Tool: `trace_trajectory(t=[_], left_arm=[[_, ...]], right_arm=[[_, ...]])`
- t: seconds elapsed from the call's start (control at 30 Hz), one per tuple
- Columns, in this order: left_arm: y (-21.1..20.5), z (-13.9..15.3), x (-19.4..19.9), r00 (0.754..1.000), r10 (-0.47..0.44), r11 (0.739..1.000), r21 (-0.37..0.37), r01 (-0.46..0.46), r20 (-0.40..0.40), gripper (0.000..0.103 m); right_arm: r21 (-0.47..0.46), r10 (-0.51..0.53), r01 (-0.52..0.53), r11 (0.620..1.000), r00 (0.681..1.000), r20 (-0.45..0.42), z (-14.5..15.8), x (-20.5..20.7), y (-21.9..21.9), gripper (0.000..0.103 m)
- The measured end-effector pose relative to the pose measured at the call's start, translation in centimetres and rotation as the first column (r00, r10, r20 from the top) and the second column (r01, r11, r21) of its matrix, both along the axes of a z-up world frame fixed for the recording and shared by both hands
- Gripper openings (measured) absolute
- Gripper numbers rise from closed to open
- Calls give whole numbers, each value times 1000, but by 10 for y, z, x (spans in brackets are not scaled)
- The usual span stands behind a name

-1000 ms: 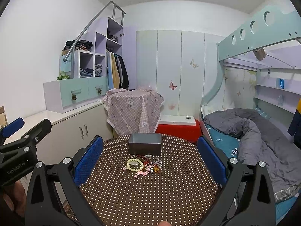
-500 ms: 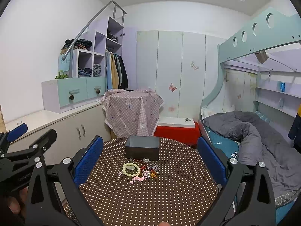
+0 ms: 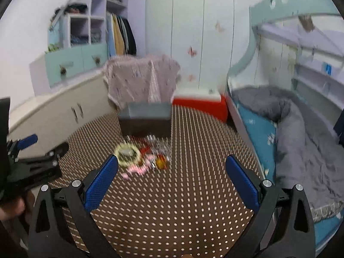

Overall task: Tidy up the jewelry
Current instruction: 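Grasp the pale green bead bracelet with the left tool while the right tool grasps a small pink charm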

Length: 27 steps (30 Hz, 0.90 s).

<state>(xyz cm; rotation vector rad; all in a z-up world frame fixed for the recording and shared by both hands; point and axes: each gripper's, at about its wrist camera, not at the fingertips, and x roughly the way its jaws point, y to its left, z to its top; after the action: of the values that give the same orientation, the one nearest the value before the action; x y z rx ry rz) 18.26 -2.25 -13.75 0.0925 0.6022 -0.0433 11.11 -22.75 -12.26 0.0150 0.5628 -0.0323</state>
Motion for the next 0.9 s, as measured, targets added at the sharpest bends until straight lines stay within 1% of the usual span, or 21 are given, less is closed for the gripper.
trace_trajectory(t=[0.07,0.1,0.17,0.27,0.4,0.47,0.5,0.53,0.57,0.6,0.63,0.67,0.7,0.73,0.77,0.8,0.87,0.9], left_arm=[[-6,-10,17,999,-23,1000,-3,23,-47,98],[-9,-15,26,997,-31,1000,3,31,-72,98],[-16,-21,41,994,-49,999,11,50,-97,98],[-31,-33,64,987,-70,996,42,77,-147,98],[-49,-48,86,974,-88,990,88,108,-207,98],[-54,-53,94,968,-96,988,95,121,-232,98],[-57,-55,99,963,-103,986,99,131,-247,97],[-59,-57,102,960,-111,985,102,141,-259,94],[-61,-59,105,955,-122,983,101,154,-272,82],[-62,-62,108,946,-137,981,91,170,-293,68],[-61,-64,109,936,-163,980,56,190,-311,61],[-59,-64,110,926,-195,978,8,209,-323,41],[-58,-64,111,912,-231,972,-41,231,-338,33],[-57,-63,111,909,-242,970,-53,239,-339,28],[-56,-61,111,905,-261,965,-66,254,-337,14],[-54,-58,111,902,-274,962,-83,262,-334,10],[-47,-52,107,903,-296,954,-133,267,-312,10],[-40,-45,103,907,-308,948,-169,268,-288,10]], right_arm=[[12,-15,16,1000,998,-61,-17,12,-8,96],[16,-18,19,1000,997,-77,-21,15,-9,96],[23,-29,32,999,992,-123,-33,24,-15,96],[34,-39,45,998,984,-172,-44,36,-22,96],[42,-41,51,998,977,-207,-50,51,-32,96],[50,-40,52,997,975,-221,-52,58,-35,96],[53,-37,51,997,973,-226,-54,63,-36,96],[58,-33,47,997,972,-233,-55,66,-36,96],[60,-29,45,997,971,-237,-55,69,-36,96],[62,-27,43,997,970,-242,-56,70,-36,96],[65,-25,42,997,968,-250,-57,73,-36,96],[70,-23,42,997,967,-254,-58,75,-37,96],[75,-22,43,996,965,-260,-58,77,-38,96],[77,-21,43,996,964,-265,-58,79,-38,96],[76,-20,42,996,963,-269,-58,80,-38,96],[75,-19,41,996,962,-273,-58,82,-38,96],[73,-14,36,997,961,-277,-57,85,-38,96],[74,-9,31,997,961,-277,-56,85,-37,96]])
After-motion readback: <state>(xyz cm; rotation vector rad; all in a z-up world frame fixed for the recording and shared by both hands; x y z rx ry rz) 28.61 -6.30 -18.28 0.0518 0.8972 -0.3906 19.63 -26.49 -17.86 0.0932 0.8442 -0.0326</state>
